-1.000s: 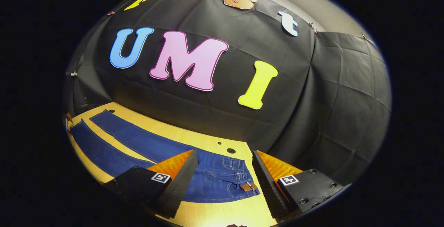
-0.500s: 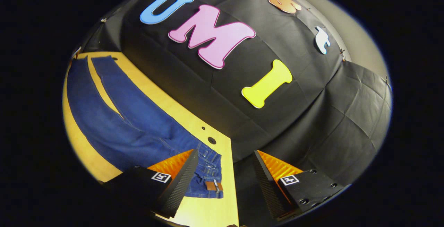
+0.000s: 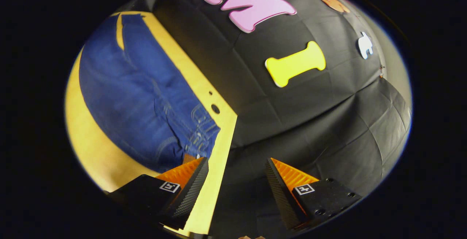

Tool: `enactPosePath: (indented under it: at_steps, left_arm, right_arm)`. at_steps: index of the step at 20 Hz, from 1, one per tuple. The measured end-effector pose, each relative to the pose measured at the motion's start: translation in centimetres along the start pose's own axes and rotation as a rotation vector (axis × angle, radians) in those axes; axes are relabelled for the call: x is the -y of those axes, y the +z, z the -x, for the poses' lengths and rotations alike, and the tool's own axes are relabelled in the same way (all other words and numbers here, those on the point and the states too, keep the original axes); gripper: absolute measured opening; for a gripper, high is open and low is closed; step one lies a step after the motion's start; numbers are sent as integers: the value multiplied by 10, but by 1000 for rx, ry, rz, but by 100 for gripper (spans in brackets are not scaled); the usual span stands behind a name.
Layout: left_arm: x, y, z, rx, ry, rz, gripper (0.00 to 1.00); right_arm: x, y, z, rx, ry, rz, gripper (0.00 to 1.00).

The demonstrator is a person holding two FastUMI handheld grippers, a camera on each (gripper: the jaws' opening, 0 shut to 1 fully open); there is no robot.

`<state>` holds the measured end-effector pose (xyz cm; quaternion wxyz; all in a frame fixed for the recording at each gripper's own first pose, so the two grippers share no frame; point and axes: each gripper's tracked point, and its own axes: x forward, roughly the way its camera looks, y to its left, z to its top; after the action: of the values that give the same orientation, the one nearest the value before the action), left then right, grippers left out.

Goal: Grasp the waist and the cuffs of the jeans and fold them to make the two legs overlap; first hold the waist and fold one-third of the jeans toward the cuffs, then hold the cuffs and fold the remaining one-third in the same direction to finish folding.

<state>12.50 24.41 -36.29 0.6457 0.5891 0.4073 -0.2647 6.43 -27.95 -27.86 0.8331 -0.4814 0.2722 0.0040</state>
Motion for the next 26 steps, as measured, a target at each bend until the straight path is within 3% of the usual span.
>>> enactPosePath:
  at_steps: [5, 11, 13, 15, 16, 17, 25, 26]
  left_arm:
    - [0, 0, -1, -5, 11, -2, 6]
    - [-1, 1, -1, -14, 33, 15, 6]
    - [-1, 1, -1, -22, 51, -3, 6]
    - [-1, 0, -1, -20, 70, -2, 6]
    - [-1, 1, -1, -20, 76, 15, 6]
    - [-1, 0, -1, -17, 81, 31, 6]
    - [0, 2, -1, -38, 81, 63, 5]
    - [0, 2, -2, -41, 80, 64, 6]
  right_arm:
    - [-18, -35, 2, 39, 179, 350, 97]
    - [-78, -41, -22, 78, 358, 552, 97]
    - [-100, -56, -34, 34, 407, 646, 96]
    - [-104, -52, -51, 41, 383, 720, 100]
    - [-102, -52, -58, 33, 372, 706, 88]
    - [-101, -51, -59, 23, 370, 689, 87]
    - [-117, -13, -56, 78, 279, 716, 85]
    - [-124, -15, -54, 68, 304, 711, 72]
